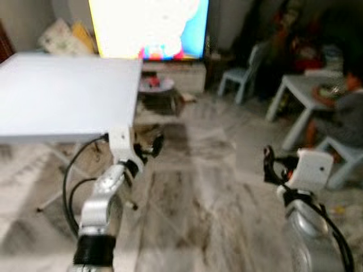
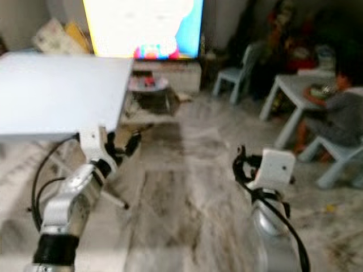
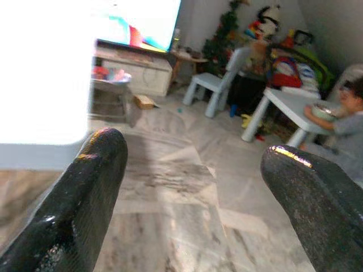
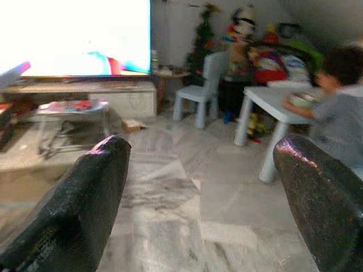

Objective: Hang keys on a hook

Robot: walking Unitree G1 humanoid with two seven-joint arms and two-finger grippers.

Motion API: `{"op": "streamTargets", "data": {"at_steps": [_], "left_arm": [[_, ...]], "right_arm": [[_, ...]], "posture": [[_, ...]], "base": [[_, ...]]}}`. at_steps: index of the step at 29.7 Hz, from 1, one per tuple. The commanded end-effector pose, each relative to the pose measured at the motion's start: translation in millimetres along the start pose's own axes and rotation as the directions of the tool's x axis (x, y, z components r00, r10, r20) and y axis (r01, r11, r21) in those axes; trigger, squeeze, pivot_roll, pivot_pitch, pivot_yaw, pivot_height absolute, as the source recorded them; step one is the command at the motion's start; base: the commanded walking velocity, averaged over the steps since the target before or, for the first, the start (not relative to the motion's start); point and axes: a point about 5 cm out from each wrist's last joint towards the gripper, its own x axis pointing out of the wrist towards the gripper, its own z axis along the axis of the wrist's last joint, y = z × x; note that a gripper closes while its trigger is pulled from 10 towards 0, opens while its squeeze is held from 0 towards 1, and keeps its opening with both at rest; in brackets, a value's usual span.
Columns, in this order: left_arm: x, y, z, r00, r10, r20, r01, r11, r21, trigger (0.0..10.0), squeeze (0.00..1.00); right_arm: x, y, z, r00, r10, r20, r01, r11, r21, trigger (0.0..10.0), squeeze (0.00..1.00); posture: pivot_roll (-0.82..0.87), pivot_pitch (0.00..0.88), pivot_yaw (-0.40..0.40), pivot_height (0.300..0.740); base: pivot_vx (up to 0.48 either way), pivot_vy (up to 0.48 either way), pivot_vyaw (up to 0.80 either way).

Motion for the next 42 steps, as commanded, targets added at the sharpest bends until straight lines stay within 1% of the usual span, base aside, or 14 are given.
{"op": "streamTargets", "data": {"at_steps": [1, 6, 16, 19, 25, 33, 42], "left_arm": [[-0.6, 6.3, 3.4, 1.000, 0.015, 0.001, -0.015, 1.000, 0.012, 10.0, 0.00], [0.3, 6.3, 2.7, 1.000, 0.017, -0.002, -0.017, 1.000, 0.004, 10.0, 0.00], [0.2, -6.1, -6.8, 0.997, -0.051, -0.049, 0.051, 0.999, -0.004, 10.0, 0.00], [0.1, -10.4, -10.4, 0.996, -0.066, -0.065, 0.065, 0.998, -0.006, 10.0, 0.00], [-0.3, -12.5, -10.2, 0.995, -0.076, -0.062, 0.076, 0.997, -0.007, 10.0, 0.00], [1.4, -14.1, -9.7, 0.994, -0.089, -0.067, 0.089, 0.996, -0.002, 10.0, 0.00], [2.8, -11.3, -8.5, 0.994, -0.087, -0.070, 0.088, 0.996, 0.002, 10.0, 0.00]], "right_arm": [[2.5, 7.0, 5.3, 1.000, 0.019, 0.018, -0.019, 1.000, 0.005, 10.0, 0.00], [3.0, 7.8, 5.5, 1.000, 0.021, 0.018, -0.021, 1.000, 0.000, 10.0, 0.00], [4.1, 8.6, 4.6, 1.000, 0.015, 0.012, -0.014, 1.000, -0.009, 10.0, 0.00], [5.3, 8.5, 3.5, 1.000, 0.013, 0.001, -0.013, 1.000, -0.012, 10.0, 0.00], [6.0, 9.4, 4.2, 1.000, 0.017, 0.003, -0.017, 1.000, -0.017, 10.0, 0.00], [7.6, 7.6, 4.1, 1.000, 0.005, 0.004, -0.005, 1.000, -0.019, 10.0, 0.00], [6.9, 8.6, 3.4, 1.000, 0.000, 0.003, 0.000, 1.000, -0.018, 10.0, 0.00]], "posture": [[0.05, 0.003, -0.065, 0.740], [0.05, 0.000, -0.067, 0.740], [0.05, 0.000, -0.069, 0.740], [0.05, 0.001, -0.075, 0.740], [0.05, 0.002, -0.079, 0.740], [0.05, 0.000, -0.073, 0.740], [0.05, 0.000, -0.065, 0.740]], "base": [[0.300, 0.375, 0.00], [0.171, 0.359, 0.00], [0.000, 0.000, 0.00], [0.000, 0.000, -0.77], [0.000, 0.000, -0.80], [0.000, 0.000, -0.80], [0.000, 0.000, -0.80]]}}
